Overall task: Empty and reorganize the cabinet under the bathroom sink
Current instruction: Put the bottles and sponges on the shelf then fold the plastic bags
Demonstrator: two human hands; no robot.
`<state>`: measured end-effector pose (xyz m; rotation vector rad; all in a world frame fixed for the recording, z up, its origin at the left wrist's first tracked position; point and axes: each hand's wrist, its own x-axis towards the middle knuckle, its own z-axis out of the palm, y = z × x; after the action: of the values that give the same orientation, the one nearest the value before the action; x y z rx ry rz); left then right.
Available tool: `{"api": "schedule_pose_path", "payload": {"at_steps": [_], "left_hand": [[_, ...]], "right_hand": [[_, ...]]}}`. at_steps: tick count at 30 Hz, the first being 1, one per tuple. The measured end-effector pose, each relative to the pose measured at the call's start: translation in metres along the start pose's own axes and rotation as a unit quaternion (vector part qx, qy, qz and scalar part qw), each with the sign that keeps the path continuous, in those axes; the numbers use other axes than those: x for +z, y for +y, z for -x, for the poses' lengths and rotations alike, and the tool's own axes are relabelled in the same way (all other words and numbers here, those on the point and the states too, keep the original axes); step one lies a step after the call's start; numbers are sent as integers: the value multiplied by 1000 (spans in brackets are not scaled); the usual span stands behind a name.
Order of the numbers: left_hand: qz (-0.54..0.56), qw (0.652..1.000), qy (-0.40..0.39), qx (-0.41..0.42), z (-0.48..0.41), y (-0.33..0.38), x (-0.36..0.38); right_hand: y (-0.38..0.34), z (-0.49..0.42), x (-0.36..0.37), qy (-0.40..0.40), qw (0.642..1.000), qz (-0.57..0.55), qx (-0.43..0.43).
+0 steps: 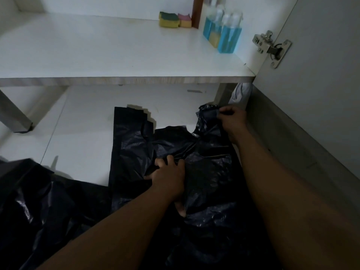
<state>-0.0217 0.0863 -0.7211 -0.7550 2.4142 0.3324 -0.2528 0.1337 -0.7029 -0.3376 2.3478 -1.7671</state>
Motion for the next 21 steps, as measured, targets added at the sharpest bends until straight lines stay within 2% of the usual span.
{"api": "schedule_pose_path", "payload": {"at_steps": [3,5,7,11,14,17,18,20,21], "left_hand": [[1,1000,1,-4,0,1,0],[3,1000,2,-4,0,1,-1],[5,1000,0,-1,0,1,-1],[-3,1000,-13,-6,0,1,-2],[0,1000,-11,-5,-1,2,-2],[-1,1000,-8,-5,0,1,-1],[-1,1000,-10,-4,0,1,-1],[3,1000,-13,-4,-1,1,-1],[4,1000,-14,-4,-1,1,-1]], "right_hand": [[-1,-8,5,-16,999,17,-29],[-1,-11,9,-62,987,126,-76],[-4,-13,8,-90,960,232,-127],[-8,-3,2,-12,945,271,-181],[-1,9,-1,-34,927,341,-154],[8,14,1,-93,916,387,-47],[11,15,3,-100,916,387,-34],[15,15,9,-82,924,369,-56],[14,15,12,-42,937,341,-68]]}}
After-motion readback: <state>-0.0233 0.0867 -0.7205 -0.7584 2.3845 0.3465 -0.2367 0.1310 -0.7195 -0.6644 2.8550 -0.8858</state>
